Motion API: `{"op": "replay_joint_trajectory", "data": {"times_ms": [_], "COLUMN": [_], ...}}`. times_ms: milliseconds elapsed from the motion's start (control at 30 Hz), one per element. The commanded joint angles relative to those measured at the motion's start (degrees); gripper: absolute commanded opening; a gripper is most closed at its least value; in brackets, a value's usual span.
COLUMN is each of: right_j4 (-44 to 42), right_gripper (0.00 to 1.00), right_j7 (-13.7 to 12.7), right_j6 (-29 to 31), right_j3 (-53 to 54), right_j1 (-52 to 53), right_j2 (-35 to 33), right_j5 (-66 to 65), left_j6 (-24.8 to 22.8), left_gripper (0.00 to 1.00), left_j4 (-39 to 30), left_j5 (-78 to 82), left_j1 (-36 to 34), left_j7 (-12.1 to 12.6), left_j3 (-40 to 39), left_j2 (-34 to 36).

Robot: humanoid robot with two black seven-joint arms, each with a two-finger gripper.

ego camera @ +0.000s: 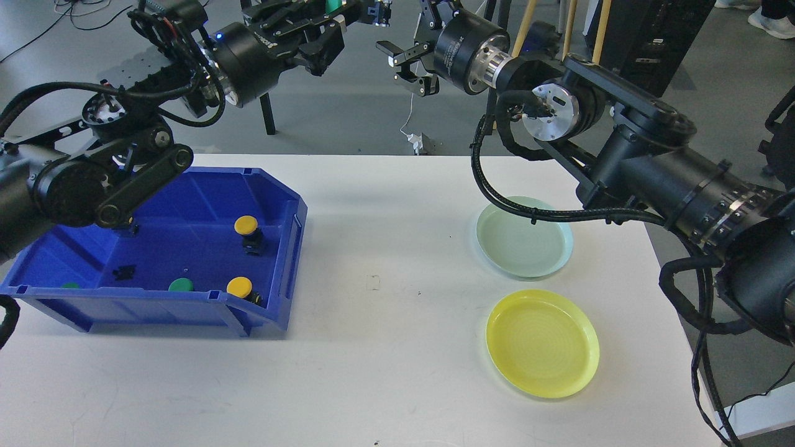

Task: Pass button and place on color plate
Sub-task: 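Pass the green button from the left gripper to the right gripper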

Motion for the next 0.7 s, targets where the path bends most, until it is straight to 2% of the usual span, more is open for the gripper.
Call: {"op": "replay_joint_trajectory", "data": {"times_ms": [0,67,234,434,501,668], "right_j4": [-0.17,-0.17,-0.08,-0.08,-0.08,-0.08], "right_gripper": [0.98,0.96,0.82,0.67,0.66,0.51], "right_j7": [0.09,0.87,4.83,4.83,4.74,3.87], "right_j6": [-0.42,-1.56,-2.97,-3.06,-2.97,-2.18], "right_j3": [-0.17,-0.25,-0.69,-0.69,-0.78,-1.13], "right_j1": [0.14,0.14,0.14,0.14,0.14,-0.13], "right_j2": [1.09,1.27,2.15,2.94,3.29,3.29], "right_j5": [-0.17,-0.61,-0.88,-0.96,-0.96,-0.96], "left_j6": [-0.08,0.01,0.01,0.01,0.01,0.01], "left_gripper": [0.28,0.28,0.28,0.28,0.28,0.28], "left_j4": [-0.02,-0.02,-0.02,-0.02,-0.02,-0.02], "left_j5": [0.00,0.09,0.09,0.00,0.00,0.00], "left_j1": [-0.02,-0.10,-0.10,-0.10,-0.10,-0.19], "left_j7": [0.05,0.05,0.05,0.05,0.05,0.05], "left_j3": [-0.01,-0.01,-0.01,-0.09,-0.09,-0.09], "left_j2": [-0.29,-0.29,-0.21,-0.03,-0.03,0.06]}}
